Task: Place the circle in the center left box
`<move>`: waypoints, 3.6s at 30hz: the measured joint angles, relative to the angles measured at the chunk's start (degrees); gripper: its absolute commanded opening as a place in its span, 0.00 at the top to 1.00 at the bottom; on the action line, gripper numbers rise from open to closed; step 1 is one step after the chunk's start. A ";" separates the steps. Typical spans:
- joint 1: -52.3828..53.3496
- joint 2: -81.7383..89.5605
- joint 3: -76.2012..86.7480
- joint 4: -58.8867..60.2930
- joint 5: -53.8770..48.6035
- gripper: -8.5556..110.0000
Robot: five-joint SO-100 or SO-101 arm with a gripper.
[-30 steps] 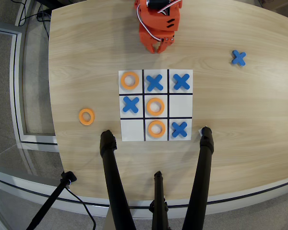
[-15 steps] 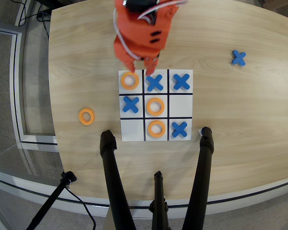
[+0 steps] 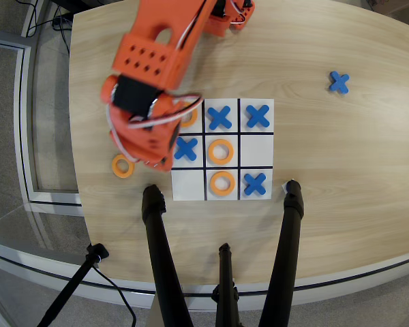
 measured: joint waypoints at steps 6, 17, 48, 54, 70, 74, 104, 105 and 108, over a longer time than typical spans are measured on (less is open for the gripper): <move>1.41 -14.85 -14.85 -0.09 -0.53 0.77; 4.22 -29.18 -26.37 -0.09 -2.37 0.76; 9.49 -41.04 -34.54 -0.09 -5.10 0.75; 8.88 -42.10 -34.54 -0.09 -5.10 0.75; 9.40 -45.62 -32.96 -3.08 -3.87 0.76; 9.05 -45.62 -32.78 -3.16 -2.72 0.79; -0.97 -23.38 -21.88 6.68 12.48 0.93; -2.46 -19.95 -19.25 6.68 12.66 0.93; -8.44 -7.29 -7.47 4.31 12.92 0.93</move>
